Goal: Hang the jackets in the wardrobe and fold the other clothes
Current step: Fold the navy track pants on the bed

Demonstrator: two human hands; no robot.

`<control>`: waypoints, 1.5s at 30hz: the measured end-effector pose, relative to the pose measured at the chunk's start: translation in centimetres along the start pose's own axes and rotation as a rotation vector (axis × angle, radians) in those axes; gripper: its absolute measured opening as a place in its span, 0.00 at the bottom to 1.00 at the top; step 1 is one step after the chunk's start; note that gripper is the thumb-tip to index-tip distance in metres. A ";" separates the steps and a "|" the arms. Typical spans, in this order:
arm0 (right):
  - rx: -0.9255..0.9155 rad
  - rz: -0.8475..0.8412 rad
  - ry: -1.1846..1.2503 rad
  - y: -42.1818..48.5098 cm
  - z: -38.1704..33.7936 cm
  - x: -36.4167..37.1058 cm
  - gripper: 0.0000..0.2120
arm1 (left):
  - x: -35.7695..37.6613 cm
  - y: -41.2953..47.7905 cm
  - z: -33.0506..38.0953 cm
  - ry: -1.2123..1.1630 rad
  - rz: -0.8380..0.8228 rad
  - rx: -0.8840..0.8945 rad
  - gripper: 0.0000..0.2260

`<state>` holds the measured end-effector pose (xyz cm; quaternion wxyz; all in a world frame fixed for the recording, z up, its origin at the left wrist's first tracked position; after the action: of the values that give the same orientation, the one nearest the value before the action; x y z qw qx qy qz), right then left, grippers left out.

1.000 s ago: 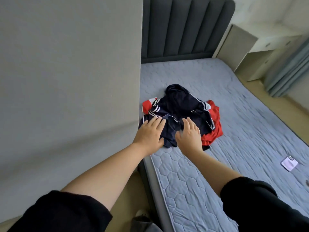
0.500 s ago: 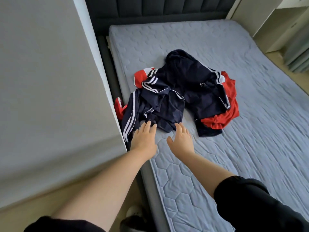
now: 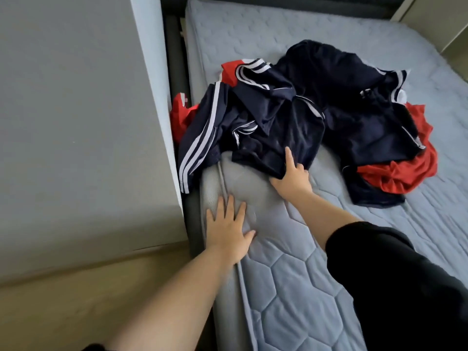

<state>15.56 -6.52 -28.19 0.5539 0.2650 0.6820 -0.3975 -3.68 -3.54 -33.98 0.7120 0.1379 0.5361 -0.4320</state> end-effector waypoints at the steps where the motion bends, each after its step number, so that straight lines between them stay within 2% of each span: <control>1: -0.009 0.029 -0.054 0.7 0.2 0.3 0.38 | 0.4 0.0 0.0 0.015 0.051 0.008 0.33; 3: -0.047 0.108 -0.164 1.4 0.5 0.7 0.28 | 0.8 0.0 -0.1 0.038 0.110 0.007 0.33; 6: -0.091 0.181 -0.198 -0.1 1.3 1.6 0.12 | 0.5 -0.3 -0.1 0.039 0.109 -0.003 0.32; 8: -0.119 0.191 -0.196 -2.5 2.3 2.4 0.08 | 0.4 -1.0 0.3 -0.023 0.094 -0.021 0.30; 13: -0.138 0.086 -0.143 -8.1 5.4 3.8 0.08 | 1.3 -5.1 3.1 -0.284 0.054 -0.144 0.27; 16: -0.174 0.016 -0.089 -11.4 6.7 3.5 0.07 | 0.7 -8.3 4.1 -0.537 0.132 -0.217 0.28; 18: -0.250 0.049 -0.126 -14.7 7.9 3.8 0.07 | 0.4 -10.7 4.8 -0.679 0.222 -0.241 0.31; 19: -0.314 0.075 -0.159 -16.6 8.6 4.4 0.08 | 0.4 -11.8 5.3 -0.695 0.247 -0.237 0.33; 21: -0.446 0.143 -0.204 -20.3 10.1 5.2 0.09 | 0.4 -13.5 6.6 -0.547 0.202 -0.196 0.37; 24: -0.540 0.218 -0.018 -24.7 12.6 4.3 0.06 | 0.5 -14.9 8.3 -0.361 0.133 -0.137 0.39; 26: -0.534 0.304 0.151 -26.3 14.2 2.7 0.04 | 0.8 -15.5 10.2 -0.344 0.118 -0.055 0.31; 29: -0.486 0.346 0.302 -27.3 16.2 0.1 0.03 | 1.4 -16.2 13.3 -0.354 0.152 0.071 0.11; 31: -0.492 0.351 0.381 -27.4 16.8 -2.0 0.06 | 1.3 -16.9 14.1 -0.667 0.145 0.014 0.02; 33: -0.502 0.370 0.439 -27.0 17.0 -3.9 0.07 | 1.6 -17.6 14.7 -1.000 0.066 -0.072 0.07; 35: -0.483 0.351 0.433 -26.2 16.8 -4.4 0.03 | 1.7 -18.3 14.7 -1.173 0.044 -0.143 0.08; 40: -0.413 0.163 0.287 -22.5 14.4 -2.2 0.09 | 1.2 -19.7 10.9 -1.208 0.257 -0.349 0.05; 45: -0.429 0.072 0.100 -18.6 9.4 -0.2 0.15 | 1.6 -19.5 8.4 -1.303 0.342 -0.444 0.04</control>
<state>5.81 -24.44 -24.09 0.5768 0.1850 0.7676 -0.2096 -13.07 -21.26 -26.94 0.9569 -0.2148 0.0474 -0.1894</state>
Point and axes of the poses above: each hand's wrist, its own y-axis towards the middle knuckle, its own x-axis out of the palm, z = x × y, the point moved 6 cm from there along y, towards the middle knuckle, and after that the axes turned 12 degrees about -y, right-handed, at the moved point
